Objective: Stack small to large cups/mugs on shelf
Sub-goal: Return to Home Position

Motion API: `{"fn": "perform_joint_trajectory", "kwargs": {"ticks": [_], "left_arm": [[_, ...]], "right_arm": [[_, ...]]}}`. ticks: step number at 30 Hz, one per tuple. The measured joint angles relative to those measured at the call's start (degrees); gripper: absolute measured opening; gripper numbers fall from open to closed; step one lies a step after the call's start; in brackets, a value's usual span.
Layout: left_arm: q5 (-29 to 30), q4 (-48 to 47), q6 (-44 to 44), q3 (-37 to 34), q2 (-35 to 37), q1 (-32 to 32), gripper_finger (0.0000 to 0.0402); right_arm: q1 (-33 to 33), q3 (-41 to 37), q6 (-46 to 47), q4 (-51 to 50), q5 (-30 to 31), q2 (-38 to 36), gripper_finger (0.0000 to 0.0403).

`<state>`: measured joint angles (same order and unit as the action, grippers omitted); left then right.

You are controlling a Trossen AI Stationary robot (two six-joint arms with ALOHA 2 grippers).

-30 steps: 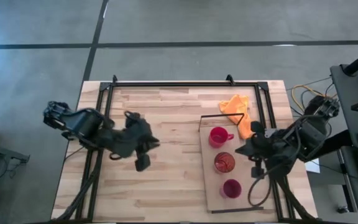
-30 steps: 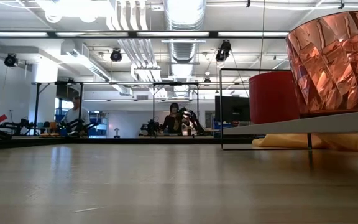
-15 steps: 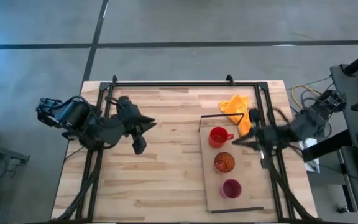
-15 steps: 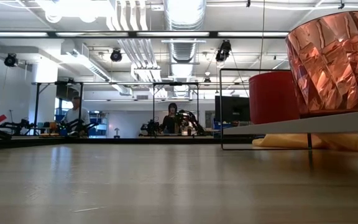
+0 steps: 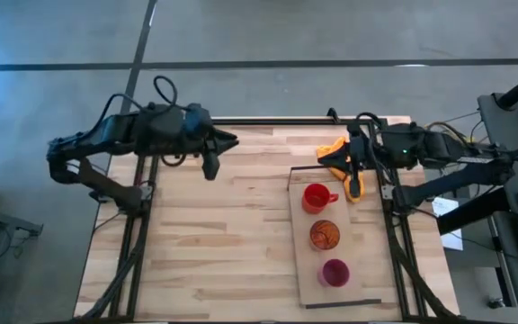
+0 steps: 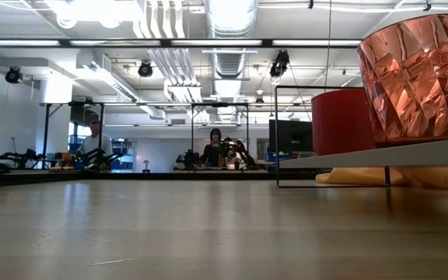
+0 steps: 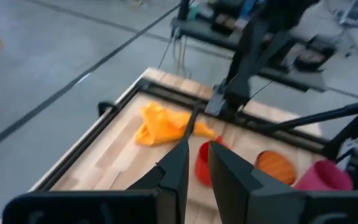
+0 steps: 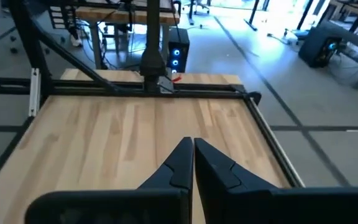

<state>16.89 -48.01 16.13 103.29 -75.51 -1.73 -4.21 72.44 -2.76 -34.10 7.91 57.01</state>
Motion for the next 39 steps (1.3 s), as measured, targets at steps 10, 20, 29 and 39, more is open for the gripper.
{"fn": "perform_joint_trajectory", "kwargs": {"ticks": [10,20,29,39], "left_arm": [[-9.4,10.7,1.5,-19.9,11.6,8.5,0.0047],[-15.4,23.1,1.1,-41.4,26.5,9.6,0.0047],[-21.5,28.7,-0.1,-54.0,40.4,9.5,0.0047],[-21.9,47.3,1.7,-73.6,52.1,9.5,0.0047]], "right_arm": [[1.0,-1.6,-1.4,0.4,0.1,-0.8,0.0009],[1.9,-16.1,2.3,9.6,0.2,-7.6,0.0009],[1.9,-30.6,8.3,17.3,-1.2,-23.4,0.0009],[1.8,-41.5,10.3,22.5,-2.5,-39.1,0.0009]]}}
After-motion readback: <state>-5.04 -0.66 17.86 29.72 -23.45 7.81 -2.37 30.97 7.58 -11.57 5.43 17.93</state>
